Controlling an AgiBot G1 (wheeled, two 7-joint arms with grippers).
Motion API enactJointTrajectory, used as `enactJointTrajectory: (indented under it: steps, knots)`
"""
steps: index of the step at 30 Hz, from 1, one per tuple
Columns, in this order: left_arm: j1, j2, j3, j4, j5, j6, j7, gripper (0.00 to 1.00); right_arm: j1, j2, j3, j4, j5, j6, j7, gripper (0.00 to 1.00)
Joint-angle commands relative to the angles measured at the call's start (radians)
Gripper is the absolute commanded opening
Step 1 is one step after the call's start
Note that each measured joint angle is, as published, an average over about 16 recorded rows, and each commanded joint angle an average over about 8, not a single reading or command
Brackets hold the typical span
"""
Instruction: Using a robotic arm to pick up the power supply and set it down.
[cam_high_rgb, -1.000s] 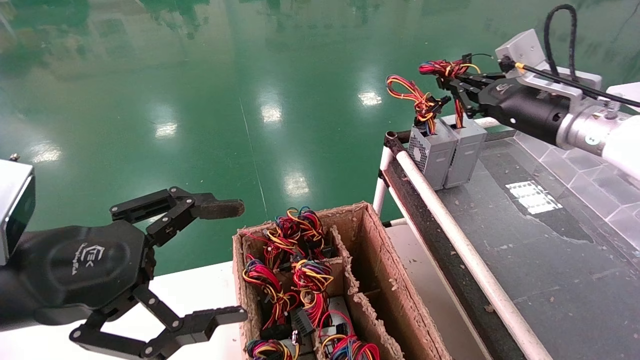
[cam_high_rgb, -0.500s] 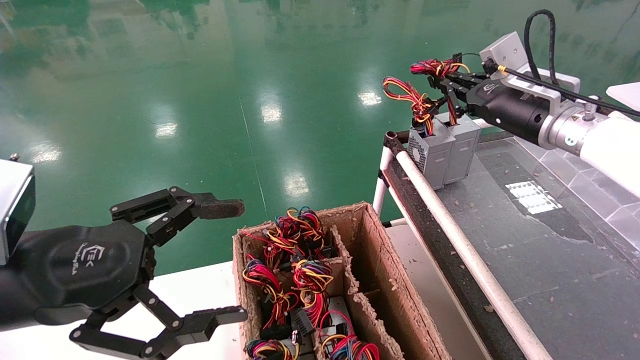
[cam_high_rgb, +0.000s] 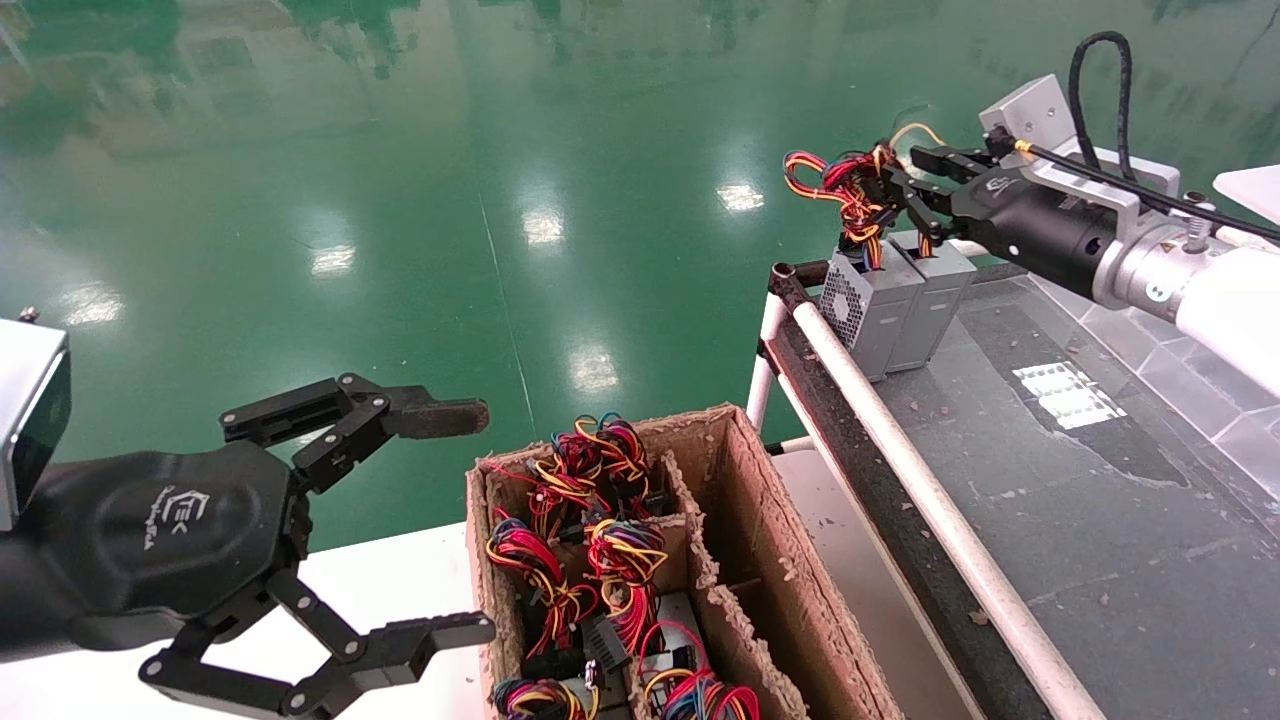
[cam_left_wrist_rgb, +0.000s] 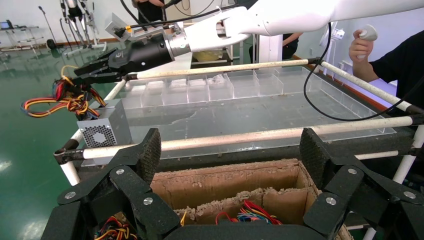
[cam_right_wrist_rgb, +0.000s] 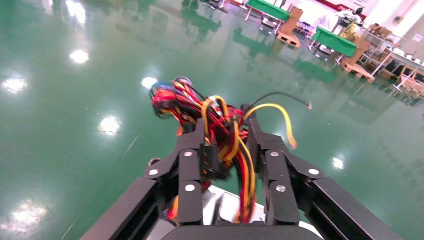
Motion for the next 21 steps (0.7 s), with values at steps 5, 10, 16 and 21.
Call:
enactJointTrajectory:
  steps: [5, 10, 16, 21]
  knots:
    - [0.000, 0.000, 0.000, 0.000, 0.000, 0.000, 0.000, 1.00, 0.002, 0.016, 0.003, -0.016, 0.005, -0.012, 0.012, 1.00]
    - [0.000, 0.000, 0.000, 0.000, 0.000, 0.000, 0.000, 1.00, 0.018, 0.037, 0.003, -0.036, 0.003, -0.053, 0.066, 1.00]
    - [0.000, 0.000, 0.000, 0.000, 0.000, 0.000, 0.000, 1.00, 0.043, 0.073, 0.002, -0.060, 0.001, -0.143, 0.172, 1.00]
    - [0.000, 0.000, 0.000, 0.000, 0.000, 0.000, 0.000, 1.00, 0.062, 0.101, 0.010, -0.077, 0.012, -0.189, 0.258, 1.00]
